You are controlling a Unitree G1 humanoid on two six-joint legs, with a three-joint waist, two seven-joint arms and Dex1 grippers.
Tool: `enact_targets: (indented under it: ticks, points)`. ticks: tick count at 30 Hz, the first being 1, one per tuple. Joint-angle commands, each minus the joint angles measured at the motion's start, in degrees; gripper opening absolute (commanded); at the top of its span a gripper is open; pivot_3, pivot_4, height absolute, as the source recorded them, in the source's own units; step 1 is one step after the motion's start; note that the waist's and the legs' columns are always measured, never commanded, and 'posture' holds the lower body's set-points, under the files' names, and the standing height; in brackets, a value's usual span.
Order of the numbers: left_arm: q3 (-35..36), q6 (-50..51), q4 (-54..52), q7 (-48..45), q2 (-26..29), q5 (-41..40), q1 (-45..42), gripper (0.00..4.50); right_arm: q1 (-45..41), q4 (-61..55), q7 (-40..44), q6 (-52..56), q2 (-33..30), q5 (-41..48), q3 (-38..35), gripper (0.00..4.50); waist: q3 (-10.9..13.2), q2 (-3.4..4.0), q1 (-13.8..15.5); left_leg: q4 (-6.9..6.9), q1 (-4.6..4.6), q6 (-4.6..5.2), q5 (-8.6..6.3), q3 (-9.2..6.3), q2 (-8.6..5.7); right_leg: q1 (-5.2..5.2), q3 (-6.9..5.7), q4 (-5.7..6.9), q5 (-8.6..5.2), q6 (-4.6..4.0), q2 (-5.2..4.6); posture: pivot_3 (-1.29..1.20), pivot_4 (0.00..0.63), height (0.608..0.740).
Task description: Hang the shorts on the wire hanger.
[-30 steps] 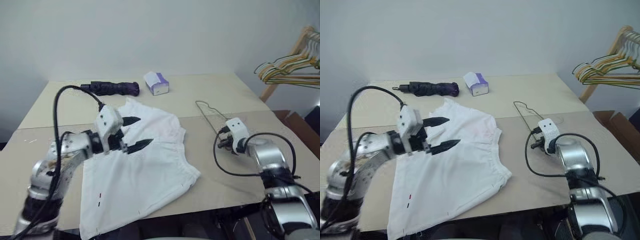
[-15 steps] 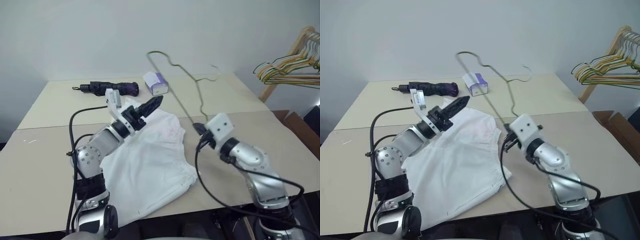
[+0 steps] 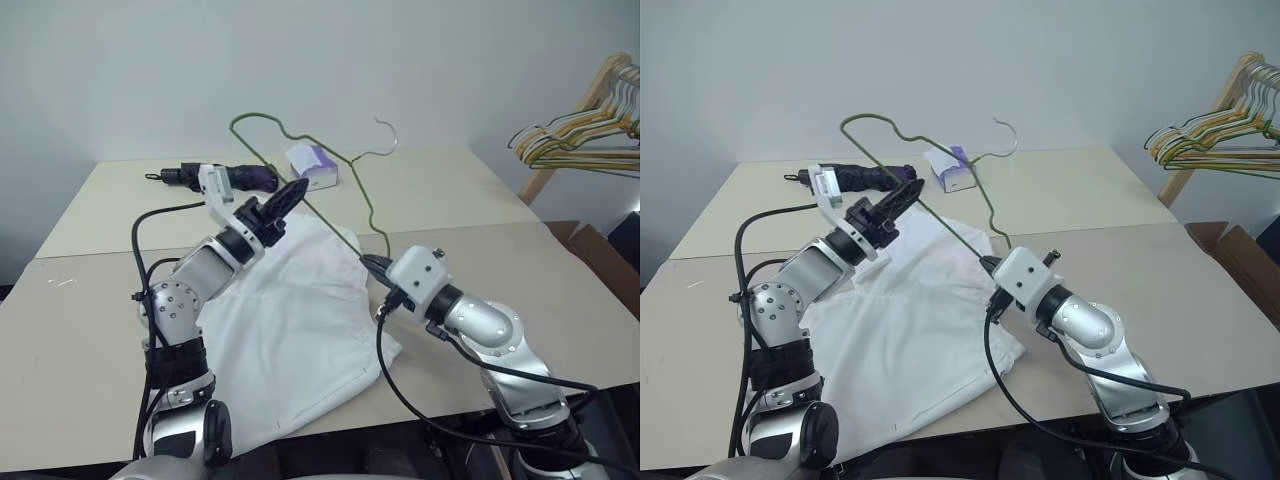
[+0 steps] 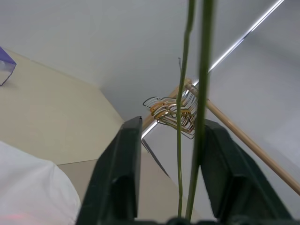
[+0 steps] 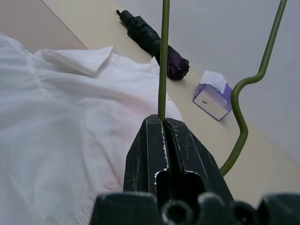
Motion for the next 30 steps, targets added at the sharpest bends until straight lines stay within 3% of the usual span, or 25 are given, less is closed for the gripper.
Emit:
enact_targets:
  ticks: [1, 3, 6, 9, 14, 16, 19, 21, 25, 30]
  points:
    - [-0.1, -1.4, -0.2, 0.7, 0.3, -1.0, -1.7, 0.50, -0.4, -0.7, 0.1, -2.9, 0.0, -0.7, 0.0, 0.00, 0.0, 0.00, 0.0, 0.00, 0.00, 0.00, 0.00, 0.00, 0.00, 0.00, 0.00, 0.00, 0.00, 0.00, 0.00, 0.00, 0.000, 0.740]
    - [-0.1, -1.7, -0.1, 0.9, 0.4, -1.2, -1.6, 0.07, -0.6, -0.3, -0.1, -2.9, 0.2, -1.3, 0.2, 0.00, 0.0, -0.01, 0.0, 0.00, 0.00, 0.00, 0.00, 0.00, 0.00, 0.00, 0.00, 0.01, 0.00, 0.00, 0.00, 0.00, 0.000, 0.740]
    - [-0.9, -2.4, -1.0, -0.3, 0.9, -0.7, -1.0, 0.07, -1.1, 0.3, 0.0, -3.6, -0.2, -2.6, 0.9, 0.00, 0.0, -0.02, 0.0, 0.00, 0.00, 0.00, 0.00, -0.01, 0.00, 0.00, 0.00, 0.00, 0.00, 0.00, 0.00, 0.00, 0.000, 0.740]
    - [-3.1, -3.8, -3.0, -3.6, 2.2, 0.9, 0.0, 0.00, -1.3, 0.7, 0.4, -3.8, -0.2, -3.0, 1.2, 0.75, 0.0, -0.02, 0.0, 0.00, 0.00, 0.00, 0.00, -0.01, -0.01, 0.00, 0.00, -0.01, 0.00, 0.00, 0.00, 0.00, 0.000, 0.740]
    - [-4.7, -7.3, -3.6, -7.5, 4.1, 3.4, 0.6, 0.00, -1.6, 0.7, 0.3, -5.7, -0.4, -4.2, 0.8, 2.47, 0.0, -0.02, 0.0, 0.00, 0.00, 0.00, 0.00, -0.01, 0.00, 0.00, 0.00, 0.00, 0.00, -0.01, 0.00, 0.00, 0.000, 0.740]
    - [-4.0, -7.9, -2.3, -7.7, 4.5, 3.3, 0.0, 0.00, -1.3, 0.2, 1.1, -6.6, 0.3, -1.3, -1.0, 3.15, 0.0, -0.02, 0.0, 0.00, 0.00, 0.00, 0.00, -0.01, 0.00, 0.00, 0.00, 0.00, 0.00, 0.00, 0.00, 0.00, 0.000, 0.740]
    - [-3.4, -8.9, -1.7, -10.9, 6.4, 3.3, -0.6, 0.00, -0.3, -1.6, 4.6, -3.2, 1.7, 9.6, -6.8, 4.12, 0.0, -0.02, 0.0, 0.00, -0.01, 0.00, 0.00, -0.01, 0.00, -0.01, -0.01, 0.00, 0.00, 0.00, 0.00, 0.00, 0.000, 0.740]
    - [-3.1, -8.7, -1.7, -15.1, 9.0, 2.3, -0.8, 0.00, -1.5, -1.8, 9.1, 5.5, -0.1, 20.3, -11.7, 4.12, 0.0, -0.03, 0.0, 0.00, -0.02, 0.00, 0.00, -0.01, 0.00, -0.01, -0.01, -0.02, 0.00, 0.00, 0.00, 0.00, 0.000, 0.740]
    - [-2.4, -8.8, -4.7, -33.6, 17.8, -1.2, 0.8, 0.00, -6.5, 3.9, 23.1, 20.7, -10.4, 38.4, -18.0, 4.12, 0.1, 0.01, -0.2, 0.02, -0.03, 0.01, 0.00, 0.01, 0.01, -0.03, -0.01, -0.01, 0.00, -0.03, 0.00, 0.01, 0.000, 0.740]
    - [-0.8, -9.8, -3.0, -44.8, 23.0, -3.8, -0.1, 0.00, -14.2, 15.0, 36.2, 29.5, -16.9, 47.7, -16.3, 4.12, 0.1, 0.01, -0.1, -0.03, 0.06, 0.02, -0.01, -0.01, 0.13, 0.02, -0.03, 0.01, -0.07, -0.14, 0.13, 0.03, 0.000, 0.740]
